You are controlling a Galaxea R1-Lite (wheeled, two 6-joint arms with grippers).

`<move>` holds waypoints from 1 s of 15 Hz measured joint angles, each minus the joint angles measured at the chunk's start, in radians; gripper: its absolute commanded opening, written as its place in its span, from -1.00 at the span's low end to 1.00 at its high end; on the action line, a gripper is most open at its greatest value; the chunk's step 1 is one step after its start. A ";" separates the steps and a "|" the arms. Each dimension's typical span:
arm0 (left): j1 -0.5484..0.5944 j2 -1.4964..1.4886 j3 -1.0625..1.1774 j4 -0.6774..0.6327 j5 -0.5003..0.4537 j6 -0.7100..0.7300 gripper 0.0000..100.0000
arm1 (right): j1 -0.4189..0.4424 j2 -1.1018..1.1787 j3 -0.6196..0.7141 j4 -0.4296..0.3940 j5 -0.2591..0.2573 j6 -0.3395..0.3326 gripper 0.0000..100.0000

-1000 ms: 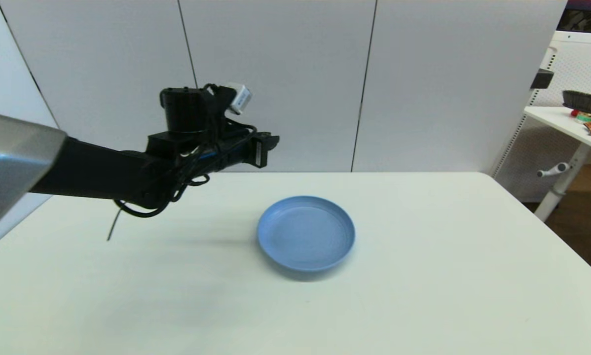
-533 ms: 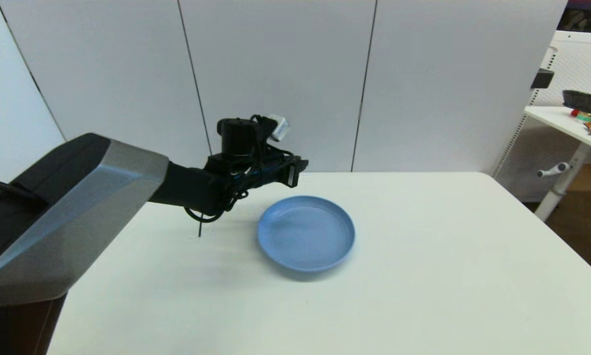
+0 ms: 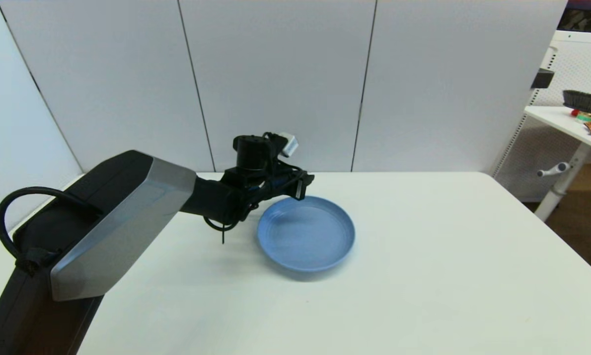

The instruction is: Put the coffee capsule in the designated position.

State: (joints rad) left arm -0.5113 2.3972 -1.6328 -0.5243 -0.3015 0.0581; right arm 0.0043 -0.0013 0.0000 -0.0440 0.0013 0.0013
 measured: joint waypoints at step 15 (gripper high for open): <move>0.026 -0.307 0.167 0.131 0.008 0.010 1.00 | 0.000 0.000 0.000 0.000 0.000 -0.001 1.00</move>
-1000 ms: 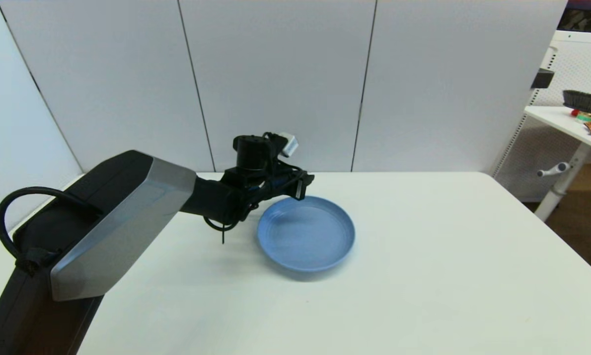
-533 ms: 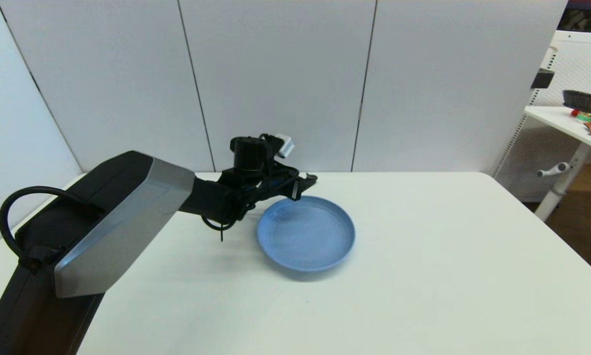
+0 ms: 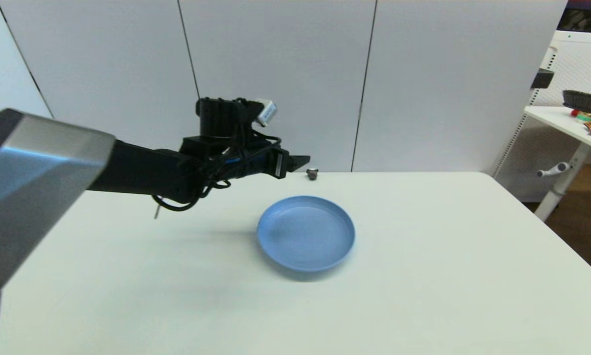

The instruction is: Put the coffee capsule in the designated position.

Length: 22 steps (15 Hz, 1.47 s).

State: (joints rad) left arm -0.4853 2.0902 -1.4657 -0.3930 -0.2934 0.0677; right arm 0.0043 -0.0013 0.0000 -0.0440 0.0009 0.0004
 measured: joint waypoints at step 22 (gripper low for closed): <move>0.480 -1.817 1.335 0.240 0.247 -0.003 1.00 | 0.000 0.000 0.000 0.000 0.000 0.001 1.00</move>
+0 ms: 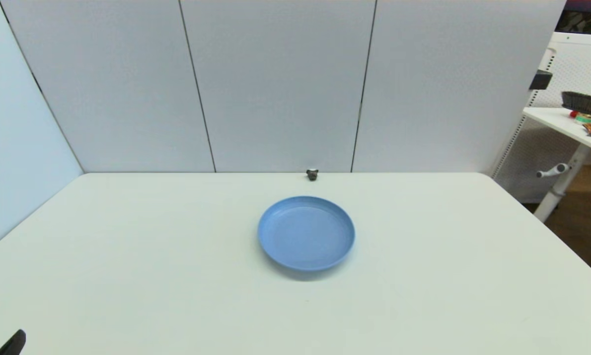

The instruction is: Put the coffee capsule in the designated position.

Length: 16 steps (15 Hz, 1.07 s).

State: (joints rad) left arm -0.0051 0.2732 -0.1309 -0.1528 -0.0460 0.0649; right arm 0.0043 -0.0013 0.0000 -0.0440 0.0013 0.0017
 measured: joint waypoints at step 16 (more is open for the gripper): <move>-0.010 -0.275 0.131 0.155 0.048 -0.072 1.00 | 0.000 0.000 0.000 0.000 0.000 0.000 1.00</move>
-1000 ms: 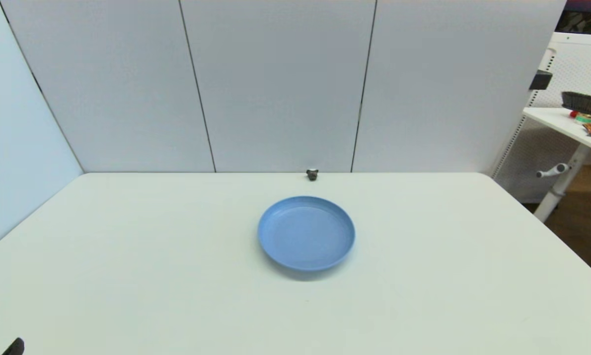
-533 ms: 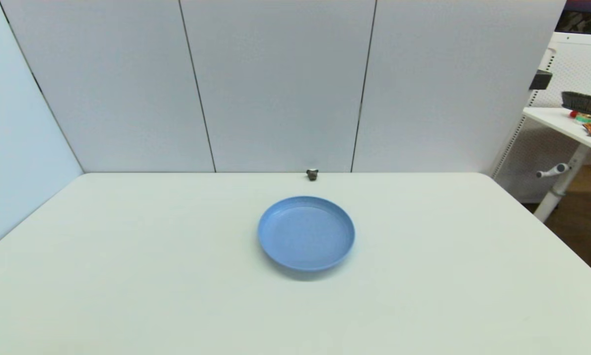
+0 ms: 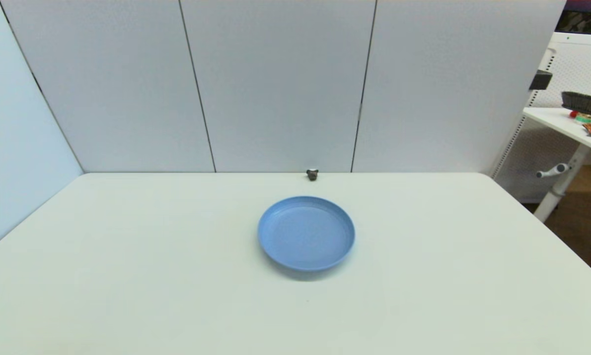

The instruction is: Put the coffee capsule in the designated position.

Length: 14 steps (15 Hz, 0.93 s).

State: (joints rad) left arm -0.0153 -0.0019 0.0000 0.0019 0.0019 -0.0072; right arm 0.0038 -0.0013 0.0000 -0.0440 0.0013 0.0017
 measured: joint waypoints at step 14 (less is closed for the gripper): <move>0.000 0.000 0.000 0.000 0.000 0.000 1.00 | 0.000 0.000 0.000 -0.001 0.000 0.001 1.00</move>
State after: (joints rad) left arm -0.0157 -0.0017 0.0000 0.0019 0.0019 -0.0070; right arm 0.0043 -0.0013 0.0000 -0.0447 0.0013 0.0032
